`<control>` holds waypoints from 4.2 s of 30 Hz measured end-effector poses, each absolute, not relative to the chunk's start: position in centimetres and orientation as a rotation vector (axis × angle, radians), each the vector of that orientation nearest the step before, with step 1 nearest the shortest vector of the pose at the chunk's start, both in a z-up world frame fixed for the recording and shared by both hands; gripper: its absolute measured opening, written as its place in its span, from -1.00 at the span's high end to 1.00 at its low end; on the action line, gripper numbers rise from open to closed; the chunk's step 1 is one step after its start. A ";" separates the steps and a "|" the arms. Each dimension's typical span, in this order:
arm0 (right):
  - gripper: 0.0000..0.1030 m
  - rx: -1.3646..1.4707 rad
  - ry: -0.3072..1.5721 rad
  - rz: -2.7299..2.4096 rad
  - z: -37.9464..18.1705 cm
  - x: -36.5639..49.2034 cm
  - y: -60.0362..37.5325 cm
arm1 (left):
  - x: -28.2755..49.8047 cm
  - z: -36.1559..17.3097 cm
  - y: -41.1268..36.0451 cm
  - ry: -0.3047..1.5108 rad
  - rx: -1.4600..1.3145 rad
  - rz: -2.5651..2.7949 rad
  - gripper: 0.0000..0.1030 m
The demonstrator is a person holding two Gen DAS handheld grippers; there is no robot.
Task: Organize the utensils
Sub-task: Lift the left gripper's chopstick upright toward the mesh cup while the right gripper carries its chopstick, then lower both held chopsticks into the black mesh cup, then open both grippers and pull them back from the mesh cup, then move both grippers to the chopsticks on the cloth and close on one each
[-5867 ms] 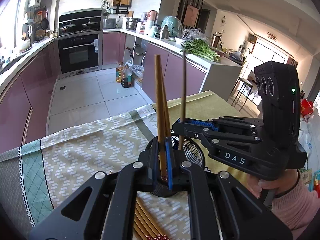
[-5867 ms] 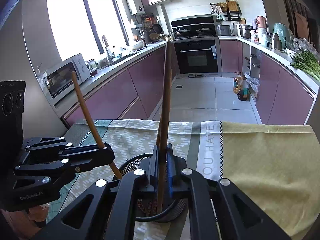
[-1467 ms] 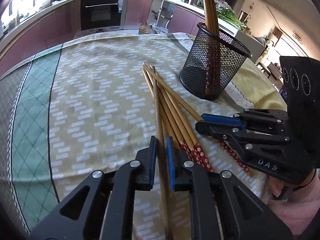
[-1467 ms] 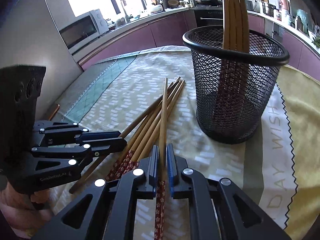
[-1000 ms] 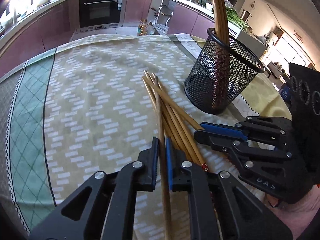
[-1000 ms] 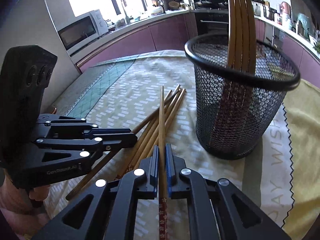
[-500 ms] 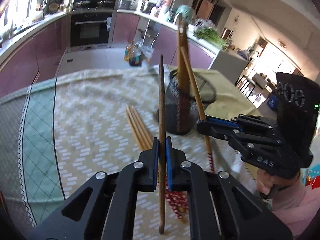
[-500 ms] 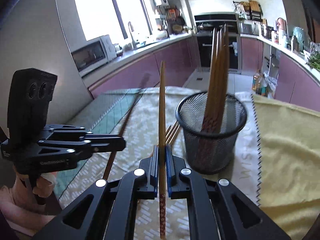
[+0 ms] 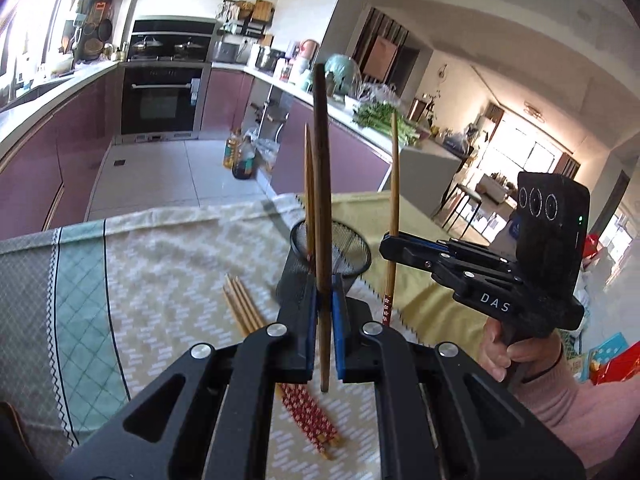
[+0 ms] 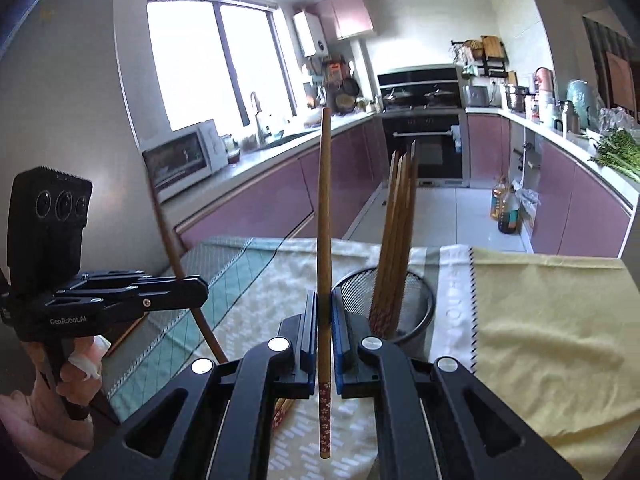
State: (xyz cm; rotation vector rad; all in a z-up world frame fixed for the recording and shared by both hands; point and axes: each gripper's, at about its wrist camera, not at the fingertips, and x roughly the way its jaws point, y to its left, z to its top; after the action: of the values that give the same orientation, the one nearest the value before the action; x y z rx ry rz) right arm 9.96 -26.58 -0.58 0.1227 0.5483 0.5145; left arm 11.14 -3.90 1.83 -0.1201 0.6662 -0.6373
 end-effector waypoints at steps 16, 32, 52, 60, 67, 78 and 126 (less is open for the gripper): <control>0.89 0.151 0.419 0.471 3.4 13.0 -28.1 | 14.5 7.8 -5.9 0.525 -0.140 -0.647 0.86; 0.89 0.150 0.471 0.392 1.0 16.9 -27.6 | 17.5 6.4 -9.9 0.583 -0.005 -0.610 0.86; 0.85 0.120 0.705 0.382 -3.5 19.2 -27.0 | 20.3 1.1 -12.2 0.758 0.074 -0.607 0.85; 0.67 0.134 0.671 0.374 -3.1 18.7 -27.4 | 20.5 0.1 -11.0 0.760 0.017 -0.572 0.59; 0.53 0.125 0.628 0.390 -2.3 17.0 -27.3 | 18.5 0.0 -8.0 0.712 -0.045 -0.535 0.51; 0.22 0.076 0.640 0.598 -2.8 11.1 -24.3 | 13.4 -1.3 -2.8 0.660 -0.056 -0.440 0.17; 0.46 0.015 0.901 0.530 -11.5 9.7 -20.0 | 11.5 -10.5 -3.2 0.877 -0.010 -0.366 -0.09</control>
State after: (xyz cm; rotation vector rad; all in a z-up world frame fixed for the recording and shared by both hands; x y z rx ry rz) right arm 9.71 -19.97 -11.51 0.0149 0.9010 0.5303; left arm 11.55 -3.24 -10.45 -0.0099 0.8767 -0.3657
